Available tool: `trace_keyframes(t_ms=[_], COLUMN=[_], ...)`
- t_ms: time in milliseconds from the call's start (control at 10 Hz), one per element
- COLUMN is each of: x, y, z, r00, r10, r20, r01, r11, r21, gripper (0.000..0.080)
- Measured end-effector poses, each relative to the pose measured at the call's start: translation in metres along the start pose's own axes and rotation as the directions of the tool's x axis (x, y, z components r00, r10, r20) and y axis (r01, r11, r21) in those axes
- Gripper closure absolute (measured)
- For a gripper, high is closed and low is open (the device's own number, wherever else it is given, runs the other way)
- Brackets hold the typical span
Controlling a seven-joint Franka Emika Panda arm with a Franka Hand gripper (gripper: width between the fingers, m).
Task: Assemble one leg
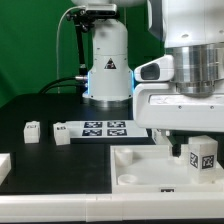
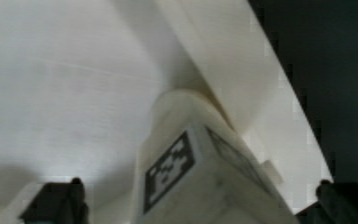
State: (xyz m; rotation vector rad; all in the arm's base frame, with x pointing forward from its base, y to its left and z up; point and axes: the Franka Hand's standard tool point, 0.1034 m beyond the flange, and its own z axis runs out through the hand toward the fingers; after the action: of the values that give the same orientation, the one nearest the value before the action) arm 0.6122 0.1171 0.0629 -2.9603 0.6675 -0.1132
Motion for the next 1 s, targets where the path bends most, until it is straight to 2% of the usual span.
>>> trace_keyframes(t_ms=[300,500,600,900,1000], x=[0.0007,0.0003,0.0008,0.0010,0.0010], y=[0.0007,0.0003,0.0012,0.0016,0.0017], z=[-0.0002,-0.0002,-0.0003,-0.0001,0.0000], r00=[0.953,0.844,0.800,0.778,0.778], r10=[-0.302,-0.537,-0.600,-0.628,-0.628], r20=[-0.002,0.003,0.007,0.009,0.009], r01=[0.302,0.536,0.600,0.628,0.628], r11=[0.953,0.843,0.799,0.777,0.777], r21=[-0.016,-0.038,-0.040,-0.040,-0.040], gripper=[0.0151,0.0151,0.0151,0.0151,0.0252])
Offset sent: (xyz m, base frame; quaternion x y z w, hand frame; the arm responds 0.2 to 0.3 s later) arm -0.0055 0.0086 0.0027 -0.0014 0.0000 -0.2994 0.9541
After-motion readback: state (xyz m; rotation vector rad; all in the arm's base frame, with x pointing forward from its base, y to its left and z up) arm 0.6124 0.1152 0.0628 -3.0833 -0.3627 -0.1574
